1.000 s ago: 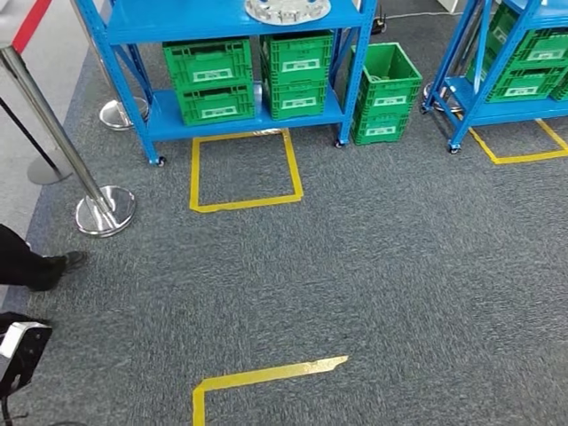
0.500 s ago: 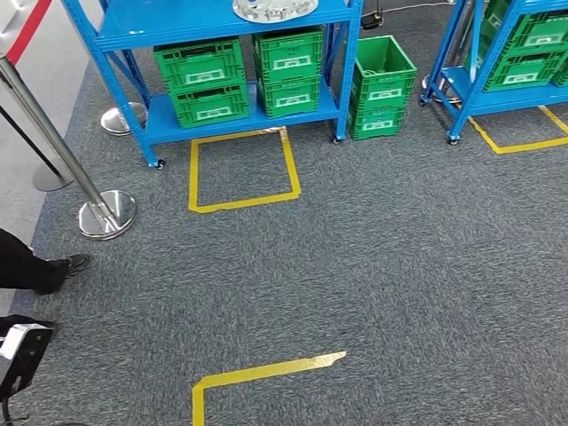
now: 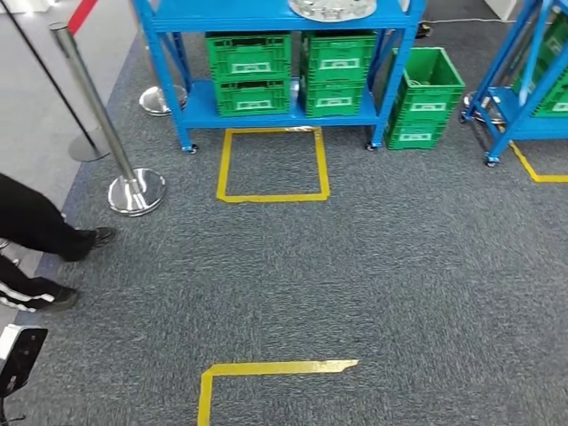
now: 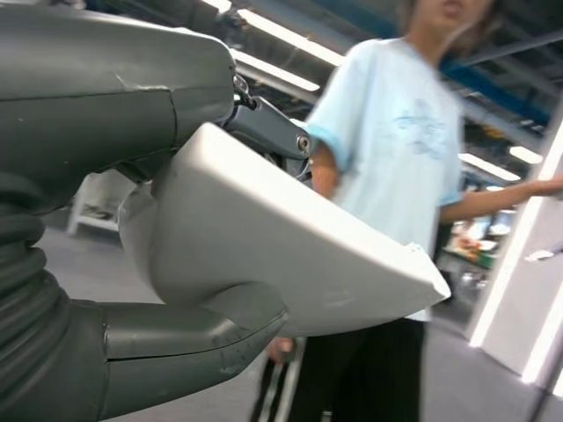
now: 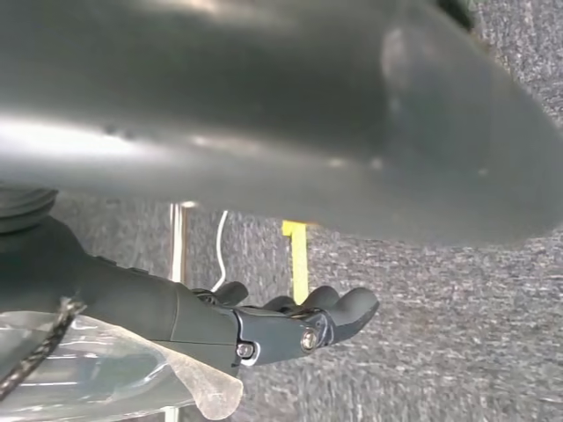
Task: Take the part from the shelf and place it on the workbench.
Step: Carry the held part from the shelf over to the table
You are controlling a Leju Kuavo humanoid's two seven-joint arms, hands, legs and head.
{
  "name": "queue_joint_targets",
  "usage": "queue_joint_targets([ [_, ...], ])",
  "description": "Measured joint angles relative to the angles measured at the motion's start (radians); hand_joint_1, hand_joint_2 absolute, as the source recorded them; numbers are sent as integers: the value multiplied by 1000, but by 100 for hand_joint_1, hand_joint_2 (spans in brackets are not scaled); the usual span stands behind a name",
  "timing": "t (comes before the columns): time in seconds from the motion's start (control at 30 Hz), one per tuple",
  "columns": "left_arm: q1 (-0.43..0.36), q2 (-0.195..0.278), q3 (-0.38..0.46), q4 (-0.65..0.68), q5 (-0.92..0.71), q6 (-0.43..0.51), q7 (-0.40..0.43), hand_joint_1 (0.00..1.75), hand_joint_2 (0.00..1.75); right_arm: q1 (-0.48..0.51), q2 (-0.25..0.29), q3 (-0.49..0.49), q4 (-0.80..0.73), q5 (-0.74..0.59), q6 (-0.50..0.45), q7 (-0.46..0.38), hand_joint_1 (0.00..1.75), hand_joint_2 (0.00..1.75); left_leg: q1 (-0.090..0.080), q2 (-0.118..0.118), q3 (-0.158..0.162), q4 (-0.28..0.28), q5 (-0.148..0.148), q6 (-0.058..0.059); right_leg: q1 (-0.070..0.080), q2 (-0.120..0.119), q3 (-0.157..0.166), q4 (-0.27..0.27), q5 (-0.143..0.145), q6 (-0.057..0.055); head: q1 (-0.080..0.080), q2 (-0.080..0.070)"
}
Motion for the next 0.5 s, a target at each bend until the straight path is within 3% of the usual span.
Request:
queue_joint_targets([
  [0.07, -1, 0, 0, 0, 0, 0, 1, 147, 175, 1, 0, 2, 0, 0, 0, 0, 0, 0, 0, -20, -6, 0, 3, 5, -2, 22, -67, 137, -58, 3, 1, 0],
  [0.1, 0, 0, -1, 0, 1, 1, 2, 147, 175, 1, 0, 3, 0, 0, 1, 0, 0, 0, 0, -30, -7, 1, 4, 5, -2, 24, -89, 178, -65, 4, 1, 0],
  [0.13, 1, 0, -1, 0, 2, 2, 2, 147, 175, 1, 0, 4, 0, 0, 3, 0, 0, 0, 0, -41, -7, 1, 4, 6, -2, 26, -94, 184, -53, 3, 1, 0],
  [0.2, 2, 0, -1, 0, 3, 3, 2, 147, 175, 0, 0, 5, 0, 0, 7, 0, 0, 0, 0, -64, -4, 1, 5, 5, -3, 38, -48, 81, 20, -2, 1, 0],
  [0.27, 1, 0, -1, 0, 3, 3, 2, 147, 175, 0, 0, 6, 0, 0, 10, 0, 0, 0, -2, -84, -5, 4, 5, -1, -6, 73, 13, -48, 72, -9, 1, 0],
  [0.33, 1, 0, -1, 0, 3, 3, 2, 147, 175, 0, 0, 6, 0, 0, 11, 0, 0, 0, -2, -101, -14, 8, 9, -12, -7, 91, 37, -97, 76, -14, 0, 0],
  [0.4, 3, 0, -1, 0, 3, 3, 2, 147, 175, 0, 0, 6, 0, 0, 12, 0, 0, 0, 1, -110, -22, 11, 12, -24, -8, 76, 41, -103, 79, -21, 0, 0],
  [0.43, 4, 1, -1, 0, 3, 3, 2, 147, 175, -1, 1, 6, 0, 0, 12, 0, 0, 0, 0, -100, -27, 20, 4, -30, -10, 66, 41, -105, 81, -25, -1, 0],
  [0.5, 0, 2, -2, -1, 3, 3, 3, 147, 175, 0, 2, 7, 0, 0, 12, 0, 0, 0, 1, -59, -59, 94, -45, -42, -14, 42, 43, -110, 84, -34, -7, 0],
])
